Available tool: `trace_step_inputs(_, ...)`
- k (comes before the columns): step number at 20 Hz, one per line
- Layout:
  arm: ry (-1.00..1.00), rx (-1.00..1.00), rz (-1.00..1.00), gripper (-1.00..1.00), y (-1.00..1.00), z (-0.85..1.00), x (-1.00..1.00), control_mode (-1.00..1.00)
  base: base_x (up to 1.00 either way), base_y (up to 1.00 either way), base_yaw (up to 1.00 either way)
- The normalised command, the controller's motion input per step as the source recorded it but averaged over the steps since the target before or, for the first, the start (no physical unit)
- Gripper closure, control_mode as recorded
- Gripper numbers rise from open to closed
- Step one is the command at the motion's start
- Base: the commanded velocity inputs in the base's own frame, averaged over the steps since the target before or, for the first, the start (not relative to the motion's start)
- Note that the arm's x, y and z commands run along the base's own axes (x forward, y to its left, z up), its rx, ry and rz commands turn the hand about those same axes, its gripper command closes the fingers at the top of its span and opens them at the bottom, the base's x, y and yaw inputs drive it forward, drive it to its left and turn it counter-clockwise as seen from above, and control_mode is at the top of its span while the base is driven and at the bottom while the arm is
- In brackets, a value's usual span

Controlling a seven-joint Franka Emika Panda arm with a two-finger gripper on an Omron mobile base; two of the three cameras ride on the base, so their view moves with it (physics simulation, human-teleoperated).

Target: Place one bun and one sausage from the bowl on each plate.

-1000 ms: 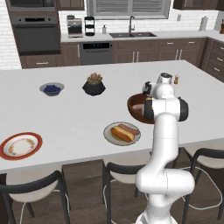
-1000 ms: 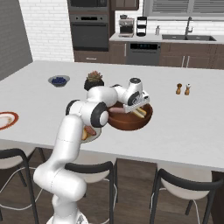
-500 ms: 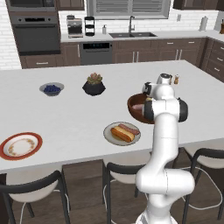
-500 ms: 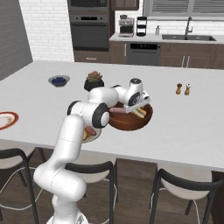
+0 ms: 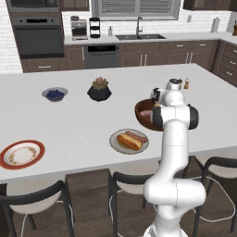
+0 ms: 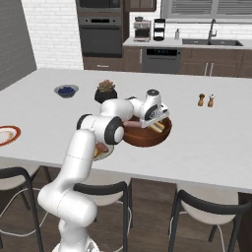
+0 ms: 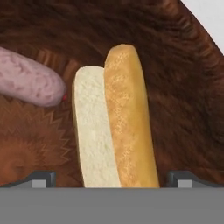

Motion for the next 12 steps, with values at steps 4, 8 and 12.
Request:
trace_step_inputs(4,0.00,0.00,0.00,-1.00,0.01,-0.36,-0.02,-1.00,0.00,0.00,0.00)
trace_step_inputs(8,0.00,0.00,0.00,-1.00,0.00,-0.41,-0.08,-1.00,0.00,0.00,0.00)
trace_step_inputs(12,0.00,0.00,0.00,-1.00,0.00,-0.22,-0.01,-1.00,0.00,0.00,0.00)
